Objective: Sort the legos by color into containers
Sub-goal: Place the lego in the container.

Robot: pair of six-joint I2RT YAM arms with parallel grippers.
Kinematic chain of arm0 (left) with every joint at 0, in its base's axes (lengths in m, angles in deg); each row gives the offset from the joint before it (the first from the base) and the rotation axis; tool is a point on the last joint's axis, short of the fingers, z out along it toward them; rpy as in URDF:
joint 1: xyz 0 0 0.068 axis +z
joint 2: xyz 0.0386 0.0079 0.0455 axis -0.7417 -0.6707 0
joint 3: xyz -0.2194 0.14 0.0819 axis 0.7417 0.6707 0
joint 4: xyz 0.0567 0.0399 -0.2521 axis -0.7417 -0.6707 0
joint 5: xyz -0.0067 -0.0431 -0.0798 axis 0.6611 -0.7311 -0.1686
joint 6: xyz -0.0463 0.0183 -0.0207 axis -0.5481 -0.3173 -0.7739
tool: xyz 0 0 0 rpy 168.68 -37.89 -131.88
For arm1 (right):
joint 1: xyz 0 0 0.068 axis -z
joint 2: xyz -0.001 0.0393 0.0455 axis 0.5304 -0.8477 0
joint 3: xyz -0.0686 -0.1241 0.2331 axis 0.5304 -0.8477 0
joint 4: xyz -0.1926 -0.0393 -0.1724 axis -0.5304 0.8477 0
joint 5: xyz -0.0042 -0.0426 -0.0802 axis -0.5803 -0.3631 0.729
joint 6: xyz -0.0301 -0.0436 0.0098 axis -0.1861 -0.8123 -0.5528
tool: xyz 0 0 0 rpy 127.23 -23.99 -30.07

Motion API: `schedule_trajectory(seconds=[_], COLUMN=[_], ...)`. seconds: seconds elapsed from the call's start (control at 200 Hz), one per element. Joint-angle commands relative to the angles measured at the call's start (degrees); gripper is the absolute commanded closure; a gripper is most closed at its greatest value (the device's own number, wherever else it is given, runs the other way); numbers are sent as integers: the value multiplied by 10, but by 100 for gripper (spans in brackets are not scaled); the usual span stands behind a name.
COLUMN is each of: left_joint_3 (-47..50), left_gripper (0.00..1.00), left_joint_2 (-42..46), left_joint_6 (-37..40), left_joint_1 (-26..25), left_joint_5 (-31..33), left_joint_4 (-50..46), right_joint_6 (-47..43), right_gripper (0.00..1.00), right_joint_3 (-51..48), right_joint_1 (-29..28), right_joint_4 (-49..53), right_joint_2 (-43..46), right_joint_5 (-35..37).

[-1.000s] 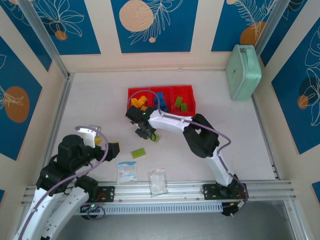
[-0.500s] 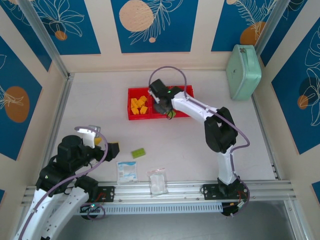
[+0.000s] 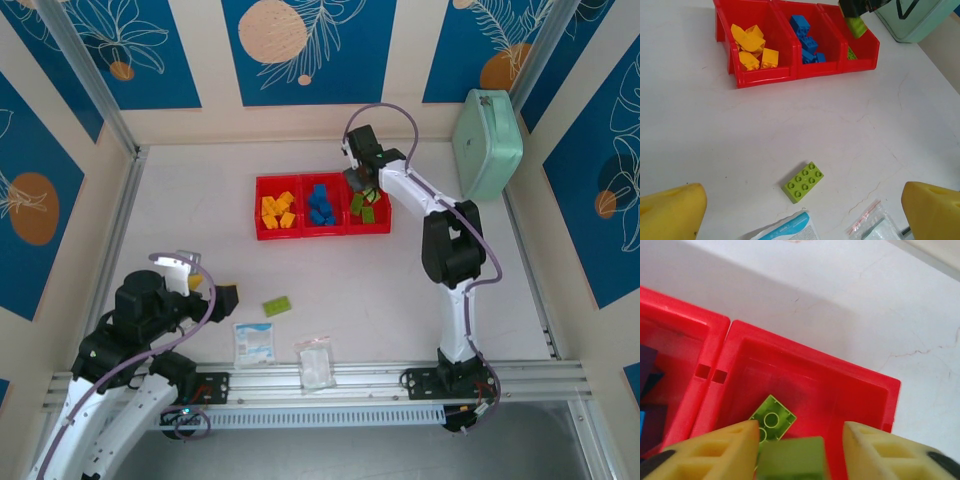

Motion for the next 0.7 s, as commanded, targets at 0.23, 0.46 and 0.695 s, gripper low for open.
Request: schedule_trajectory(seconds=[0.23, 0.46, 0.695], left_joint_3=[-5, -26, -58], left_gripper=[1, 1, 1], left_joint_2=[-28, -139, -340], left_joint_6=[0, -11, -48], left_joint_1=[2, -5, -95], left_joint_5=[-2, -14, 57], left_joint_4=[4, -21, -48], right_joint_6=[29, 105, 155], right_gripper=[16, 5, 3], right_joint_3=[-32, -187, -362], right_joint_1=[-5, -4, 2], right_joint_4=[4, -35, -70], right_joint_2=[69, 228, 393], right_joint_5=[-56, -117, -174])
